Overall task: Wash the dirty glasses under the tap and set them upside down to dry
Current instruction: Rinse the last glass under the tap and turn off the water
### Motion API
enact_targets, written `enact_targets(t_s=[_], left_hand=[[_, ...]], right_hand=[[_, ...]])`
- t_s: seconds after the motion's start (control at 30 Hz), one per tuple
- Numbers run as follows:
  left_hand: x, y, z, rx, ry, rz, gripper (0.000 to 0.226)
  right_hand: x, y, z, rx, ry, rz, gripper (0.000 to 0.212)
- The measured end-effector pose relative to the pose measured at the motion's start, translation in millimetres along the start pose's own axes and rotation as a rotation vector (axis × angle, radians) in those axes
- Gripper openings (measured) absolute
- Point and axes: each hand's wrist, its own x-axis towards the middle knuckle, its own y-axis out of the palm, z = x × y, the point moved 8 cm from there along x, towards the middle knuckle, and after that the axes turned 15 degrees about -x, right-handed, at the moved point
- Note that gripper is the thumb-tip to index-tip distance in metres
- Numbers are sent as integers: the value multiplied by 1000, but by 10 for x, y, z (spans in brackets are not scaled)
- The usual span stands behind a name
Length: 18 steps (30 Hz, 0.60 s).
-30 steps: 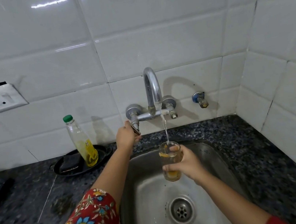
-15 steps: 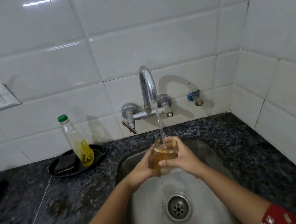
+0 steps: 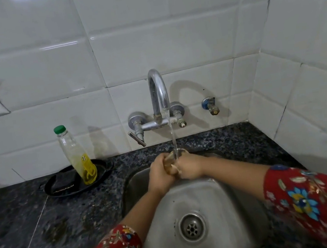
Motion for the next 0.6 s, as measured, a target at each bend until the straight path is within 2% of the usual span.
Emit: enact_targets(t_s=[0.03, 0.1, 0.2, 0.23, 0.27, 0.33, 0.4, 0.43, 0.57, 0.6], left_hand=[[-20, -2, -4, 30, 28, -59, 38], [-7, 7, 28, 40, 40, -1, 45], [28, 118, 21, 36, 19, 371, 58], [13, 155, 1, 66, 14, 426, 58], [-21, 178, -20, 88, 7, 411, 54], [-99, 161, -80, 68, 15, 229, 40], [-173, 141, -126, 35, 52, 92, 33], [-189, 134, -113, 34, 51, 93, 35], [-85, 135, 46, 130, -19, 336, 63], [-77, 146, 60, 119, -28, 324, 59]], right_hand=[[54, -4, 27, 75, 6, 38, 15], [13, 1, 9, 127, 16, 75, 12], [-187, -108, 12, -321, -65, -52, 14], [-192, -48, 23, -458, -92, -55, 16], [-182, 9, 42, -490, -63, -10, 17], [-131, 79, 96, -358, 41, 93, 20], [-115, 87, 130, -216, 37, 108, 25], [-162, 21, 126, -245, 24, 78, 25], [-312, -77, 124, -516, -115, -43, 23], [-303, -65, 94, -531, -58, -29, 23]])
